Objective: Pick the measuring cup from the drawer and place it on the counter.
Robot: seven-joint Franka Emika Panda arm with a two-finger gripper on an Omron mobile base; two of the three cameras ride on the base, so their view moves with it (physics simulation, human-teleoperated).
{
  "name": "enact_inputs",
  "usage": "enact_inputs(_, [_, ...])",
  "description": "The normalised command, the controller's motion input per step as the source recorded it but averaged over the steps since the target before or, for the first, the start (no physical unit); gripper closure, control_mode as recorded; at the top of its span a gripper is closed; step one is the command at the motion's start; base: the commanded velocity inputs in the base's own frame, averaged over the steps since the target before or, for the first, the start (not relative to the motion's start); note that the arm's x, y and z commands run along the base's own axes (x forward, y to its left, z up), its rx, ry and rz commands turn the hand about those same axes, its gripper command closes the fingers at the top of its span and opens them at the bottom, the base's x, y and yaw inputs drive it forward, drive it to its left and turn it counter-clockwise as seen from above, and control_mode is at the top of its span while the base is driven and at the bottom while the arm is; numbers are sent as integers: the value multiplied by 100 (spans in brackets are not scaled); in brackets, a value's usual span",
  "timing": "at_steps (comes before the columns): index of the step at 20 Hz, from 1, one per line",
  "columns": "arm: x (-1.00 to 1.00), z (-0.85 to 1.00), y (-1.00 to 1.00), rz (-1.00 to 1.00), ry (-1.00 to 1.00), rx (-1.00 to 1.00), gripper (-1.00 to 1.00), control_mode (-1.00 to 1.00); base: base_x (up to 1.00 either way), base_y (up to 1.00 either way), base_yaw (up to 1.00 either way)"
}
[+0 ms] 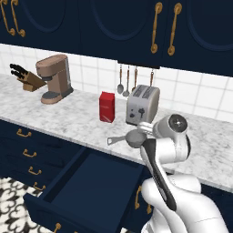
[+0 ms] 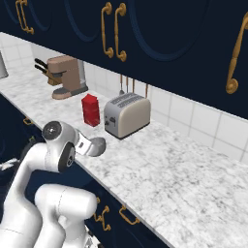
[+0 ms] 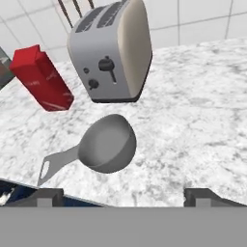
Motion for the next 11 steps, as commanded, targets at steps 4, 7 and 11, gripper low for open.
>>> enact_inputs(4, [-51,57,0,0,-8,3,-100,-100,0,0,0])
enact_inputs(7, [-8,28,-17,1,-3,7,-100,-100,0,0,0])
enact_inputs(11, [0,0,-19,0,0,3,-100,-100,0,0,0])
